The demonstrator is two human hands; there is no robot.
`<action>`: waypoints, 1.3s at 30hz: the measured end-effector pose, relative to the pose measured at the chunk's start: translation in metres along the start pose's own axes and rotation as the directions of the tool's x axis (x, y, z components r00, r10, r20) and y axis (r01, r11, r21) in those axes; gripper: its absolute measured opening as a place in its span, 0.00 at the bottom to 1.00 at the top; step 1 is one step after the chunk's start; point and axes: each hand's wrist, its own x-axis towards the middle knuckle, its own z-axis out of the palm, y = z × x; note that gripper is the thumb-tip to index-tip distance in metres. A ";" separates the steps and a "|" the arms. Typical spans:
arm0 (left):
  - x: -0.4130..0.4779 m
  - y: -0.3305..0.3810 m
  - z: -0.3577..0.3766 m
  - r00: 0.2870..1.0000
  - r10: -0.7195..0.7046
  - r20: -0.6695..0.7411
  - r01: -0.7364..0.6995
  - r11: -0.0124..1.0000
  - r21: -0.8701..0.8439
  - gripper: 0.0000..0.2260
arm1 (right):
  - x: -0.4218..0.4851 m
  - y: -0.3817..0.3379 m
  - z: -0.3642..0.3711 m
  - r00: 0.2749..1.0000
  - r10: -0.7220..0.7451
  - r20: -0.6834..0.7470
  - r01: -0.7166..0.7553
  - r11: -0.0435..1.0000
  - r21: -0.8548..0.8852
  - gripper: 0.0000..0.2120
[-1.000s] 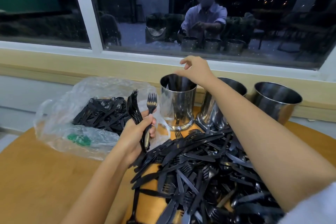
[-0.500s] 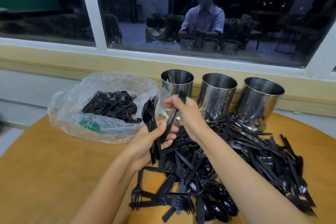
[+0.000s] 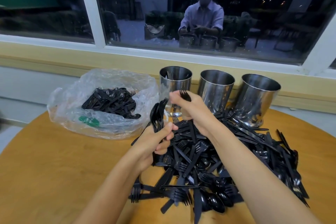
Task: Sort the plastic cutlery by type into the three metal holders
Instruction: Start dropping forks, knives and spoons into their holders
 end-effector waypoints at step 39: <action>0.067 0.001 0.068 0.998 0.049 -0.031 -0.055 0.977 -0.208 0.11 | 0.043 -0.008 -0.107 0.891 -0.107 -0.442 0.282 0.891 0.355 0.08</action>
